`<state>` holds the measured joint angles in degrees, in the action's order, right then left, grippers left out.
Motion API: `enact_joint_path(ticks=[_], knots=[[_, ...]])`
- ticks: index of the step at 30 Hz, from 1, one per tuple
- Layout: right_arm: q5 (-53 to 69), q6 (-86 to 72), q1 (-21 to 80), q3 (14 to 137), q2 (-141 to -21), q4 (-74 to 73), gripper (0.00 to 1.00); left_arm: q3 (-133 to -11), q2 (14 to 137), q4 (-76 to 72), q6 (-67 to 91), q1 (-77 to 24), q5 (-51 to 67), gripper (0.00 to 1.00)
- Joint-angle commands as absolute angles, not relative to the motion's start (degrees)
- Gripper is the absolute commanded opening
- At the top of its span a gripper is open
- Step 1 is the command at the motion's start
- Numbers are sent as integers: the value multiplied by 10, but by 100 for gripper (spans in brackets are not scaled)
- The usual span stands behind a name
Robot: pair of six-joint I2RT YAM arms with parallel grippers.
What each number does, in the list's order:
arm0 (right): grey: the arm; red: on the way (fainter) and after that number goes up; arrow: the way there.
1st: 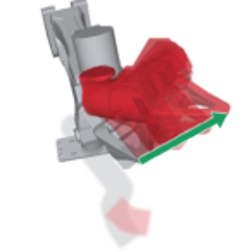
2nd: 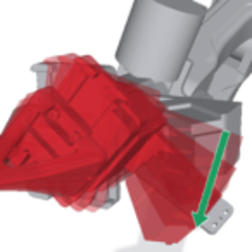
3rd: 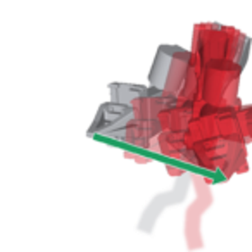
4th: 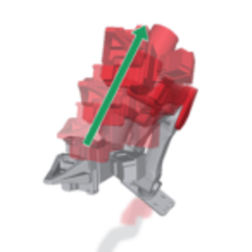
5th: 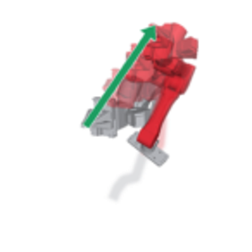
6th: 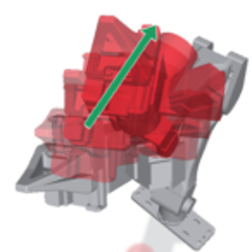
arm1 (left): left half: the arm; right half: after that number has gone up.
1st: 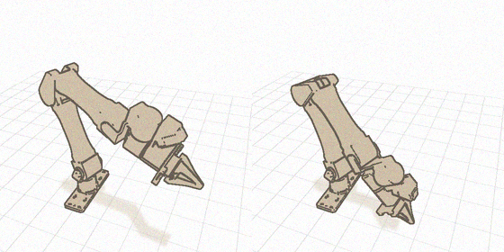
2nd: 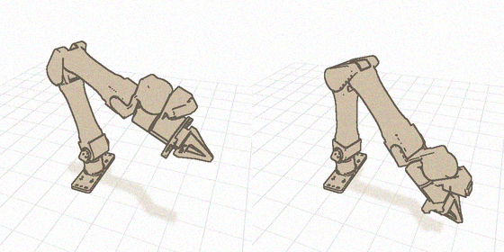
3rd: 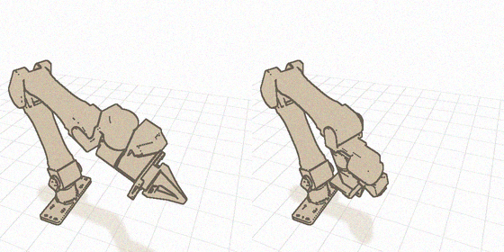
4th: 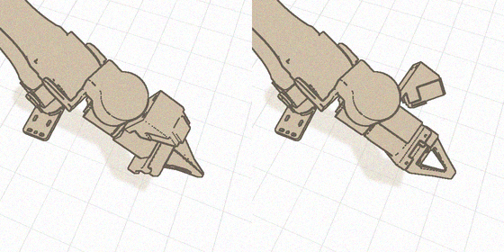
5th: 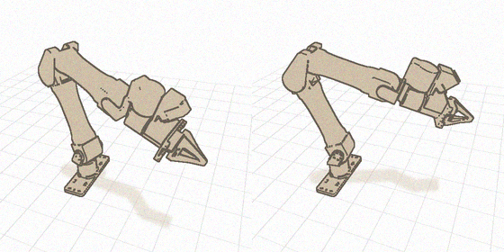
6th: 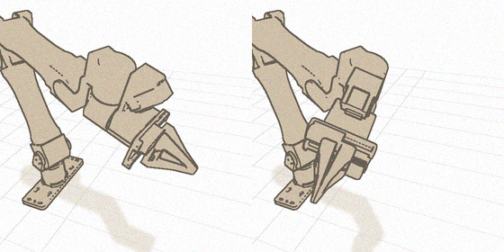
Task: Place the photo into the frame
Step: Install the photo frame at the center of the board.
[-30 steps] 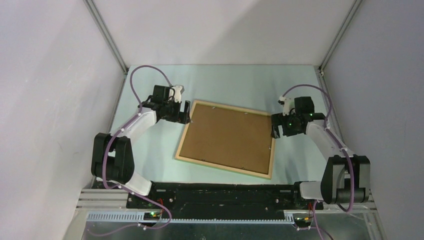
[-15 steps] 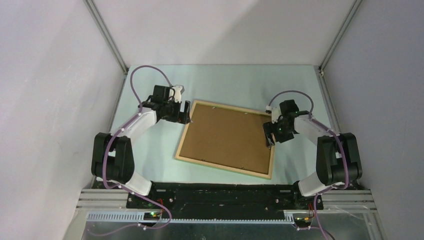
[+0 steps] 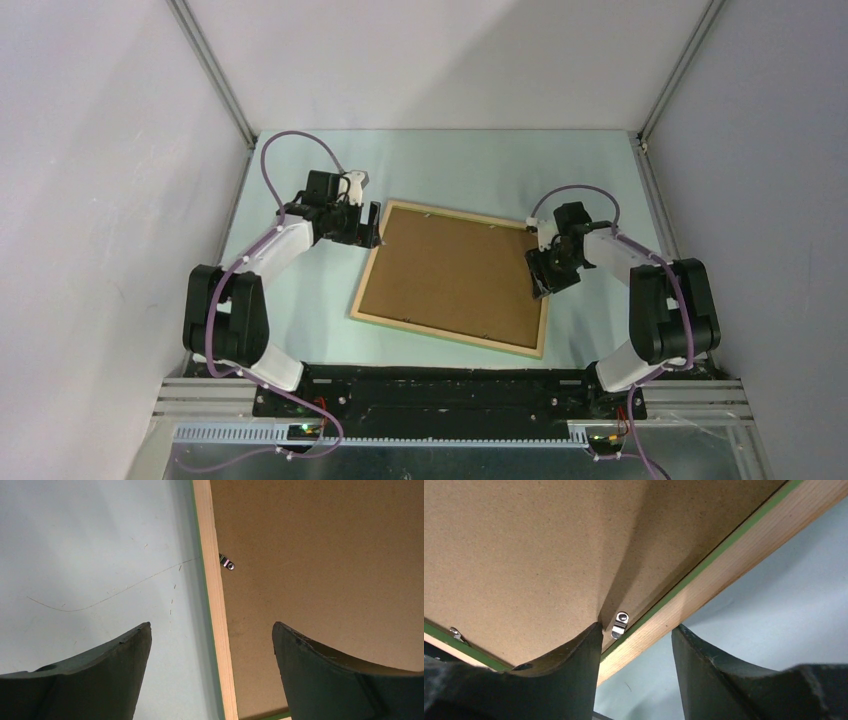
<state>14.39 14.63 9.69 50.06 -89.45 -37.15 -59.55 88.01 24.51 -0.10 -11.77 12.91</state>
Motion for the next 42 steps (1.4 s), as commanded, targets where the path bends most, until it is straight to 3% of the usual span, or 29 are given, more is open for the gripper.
enact_joint_path(ticks=[1, 10, 30, 32, 35, 37, 42], knots=[[147, 151, 101, 519, -906, -377, 54, -595, 879, 229, -15, -119, 142, 94], [149, 155, 101, 526, -915, -382, 39, -595, 877, 229, -15, -119, 142, 94], [180, 193, 90, 556, -930, -402, 18, -594, 872, 229, -18, -119, 141, 94], [188, 197, 88, 559, -933, -406, 24, -595, 871, 229, -18, -119, 140, 94], [203, 190, 83, 561, -933, -408, 46, -595, 872, 229, -17, -119, 142, 94], [206, 181, 81, 565, -933, -408, 54, -595, 874, 229, -18, -119, 141, 94], [215, 159, 76, 580, -940, -415, 64, -595, 874, 229, -17, -119, 144, 94]])
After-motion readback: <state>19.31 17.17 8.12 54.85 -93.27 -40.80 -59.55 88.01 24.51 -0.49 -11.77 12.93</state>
